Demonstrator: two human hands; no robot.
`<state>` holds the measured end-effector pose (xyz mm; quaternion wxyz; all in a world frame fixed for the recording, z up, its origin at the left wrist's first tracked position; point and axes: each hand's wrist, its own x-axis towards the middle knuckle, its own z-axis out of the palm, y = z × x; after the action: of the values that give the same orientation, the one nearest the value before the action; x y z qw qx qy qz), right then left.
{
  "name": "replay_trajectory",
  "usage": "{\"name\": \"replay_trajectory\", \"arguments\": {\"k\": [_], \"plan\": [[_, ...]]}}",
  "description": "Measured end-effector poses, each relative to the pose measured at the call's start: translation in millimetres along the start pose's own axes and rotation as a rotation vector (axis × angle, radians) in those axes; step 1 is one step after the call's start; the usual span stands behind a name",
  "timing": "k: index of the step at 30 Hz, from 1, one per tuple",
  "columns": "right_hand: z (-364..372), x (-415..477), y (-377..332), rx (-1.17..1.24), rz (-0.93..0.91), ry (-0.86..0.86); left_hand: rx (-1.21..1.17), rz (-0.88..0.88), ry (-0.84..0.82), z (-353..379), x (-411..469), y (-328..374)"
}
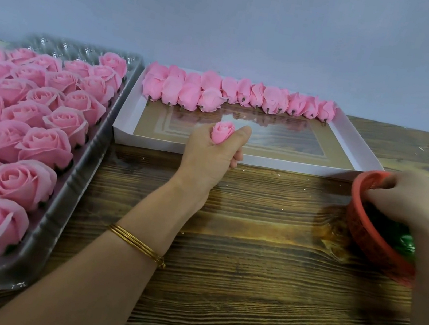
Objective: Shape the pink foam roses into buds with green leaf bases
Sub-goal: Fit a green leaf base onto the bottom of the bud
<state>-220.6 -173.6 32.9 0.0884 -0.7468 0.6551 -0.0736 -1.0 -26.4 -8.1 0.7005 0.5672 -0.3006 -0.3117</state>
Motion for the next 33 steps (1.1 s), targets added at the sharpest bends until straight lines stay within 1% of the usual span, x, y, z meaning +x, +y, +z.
{"name": "replay_trajectory", "arguments": {"k": [10, 17, 21, 23, 25, 33], "plan": [[-4.5, 4.2, 5.7, 0.148, -0.013, 0.153, -0.005, -0.008, 0.000, -0.5, 0.6, -0.3], [-6.8, 8.7, 8.6, 0.169, -0.006, 0.177, -0.004, -0.016, -0.002, -1.6, 0.2, -0.1], [-5.5, 11.8, 10.7, 0.285, 0.049, 0.210, -0.001, -0.019, -0.001, -1.8, 0.6, 0.0], [-5.3, 10.0, 10.4, 0.309, 0.009, 0.221, -0.002, -0.022, 0.000, -2.0, 0.8, 0.0], [-6.5, 6.7, 8.7, 0.325, -0.001, 0.194, -0.002, -0.019, 0.002, -1.8, 0.8, 0.1], [-12.5, 3.4, 15.9, 0.287, 0.080, 0.216, -0.004, -0.011, 0.007, -1.0, -0.3, 2.4]]}}
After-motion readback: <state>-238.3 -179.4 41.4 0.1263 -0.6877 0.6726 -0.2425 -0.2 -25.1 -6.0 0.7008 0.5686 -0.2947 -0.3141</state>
